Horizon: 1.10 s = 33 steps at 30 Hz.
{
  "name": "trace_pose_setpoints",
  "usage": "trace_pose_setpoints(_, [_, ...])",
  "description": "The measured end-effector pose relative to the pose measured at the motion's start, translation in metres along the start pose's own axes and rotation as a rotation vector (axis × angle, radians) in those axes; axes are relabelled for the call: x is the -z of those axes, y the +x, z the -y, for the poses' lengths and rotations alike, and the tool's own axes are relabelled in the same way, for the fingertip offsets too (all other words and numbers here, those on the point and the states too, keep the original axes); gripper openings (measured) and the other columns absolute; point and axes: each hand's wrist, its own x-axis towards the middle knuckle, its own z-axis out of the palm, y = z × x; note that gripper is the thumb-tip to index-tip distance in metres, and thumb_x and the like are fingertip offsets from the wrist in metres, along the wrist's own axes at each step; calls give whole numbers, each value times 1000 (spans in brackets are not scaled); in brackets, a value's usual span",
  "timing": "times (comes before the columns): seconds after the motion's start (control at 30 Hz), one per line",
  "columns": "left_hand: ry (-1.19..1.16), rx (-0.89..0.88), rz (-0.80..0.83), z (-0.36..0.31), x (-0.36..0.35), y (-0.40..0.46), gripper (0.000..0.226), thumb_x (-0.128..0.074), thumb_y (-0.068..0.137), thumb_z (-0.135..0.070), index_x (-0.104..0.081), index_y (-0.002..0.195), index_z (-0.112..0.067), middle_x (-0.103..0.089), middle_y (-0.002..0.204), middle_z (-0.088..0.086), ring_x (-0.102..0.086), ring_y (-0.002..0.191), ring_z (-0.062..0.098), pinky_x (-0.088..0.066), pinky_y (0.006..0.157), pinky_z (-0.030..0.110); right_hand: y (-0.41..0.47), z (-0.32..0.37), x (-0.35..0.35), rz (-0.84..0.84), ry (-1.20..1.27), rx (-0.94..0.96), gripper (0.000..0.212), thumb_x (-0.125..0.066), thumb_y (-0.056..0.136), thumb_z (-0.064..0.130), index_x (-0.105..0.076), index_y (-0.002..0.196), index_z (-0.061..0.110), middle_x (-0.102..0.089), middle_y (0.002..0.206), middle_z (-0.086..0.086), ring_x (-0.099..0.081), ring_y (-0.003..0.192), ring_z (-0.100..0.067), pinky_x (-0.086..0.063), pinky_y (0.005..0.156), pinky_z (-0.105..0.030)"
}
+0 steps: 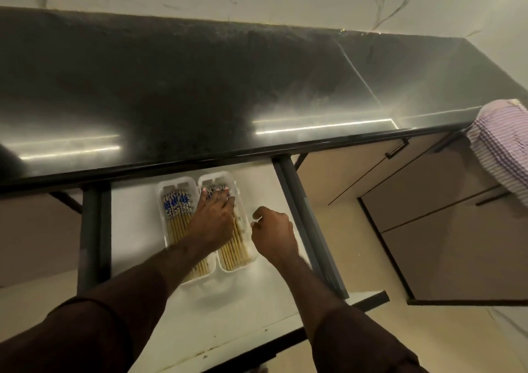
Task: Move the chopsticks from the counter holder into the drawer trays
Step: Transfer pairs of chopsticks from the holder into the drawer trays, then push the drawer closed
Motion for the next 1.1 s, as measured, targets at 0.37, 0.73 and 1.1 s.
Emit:
trace_pose_setpoints(0.37, [-43, 219, -175, -31, 55, -100, 63, -49, 96, -40, -29, 150, -17, -26, 159, 9, -21, 147, 31, -1, 118, 54, -70, 15, 51, -68, 25, 249, 25, -63, 92, 25, -66, 115, 16, -73, 109, -3, -68, 79, -16, -47, 56, -19])
trace_pose_setpoints(0.73, [-72, 361, -478, -111, 74, -248, 62, -48, 97, -36, -29, 150, -11, -23, 159, 12, -18, 148, 28, 5, 119, 48, -202, -28, 78, -160, 76, 533, 26, -62, 93, 26, -66, 116, 14, -74, 110, -3, -71, 86, -17, -47, 58, -15])
trace_pose_setpoints(1.1, [-86, 506, -429, -103, 27, -353, 62, -50, 97, -38, -32, 148, -8, -28, 157, 14, -24, 147, 28, -3, 119, 48, -271, -40, 14, -19, -24, 564, 25, -53, 96, 29, -66, 112, 15, -72, 104, -4, -67, 91, -20, -56, 81, -38])
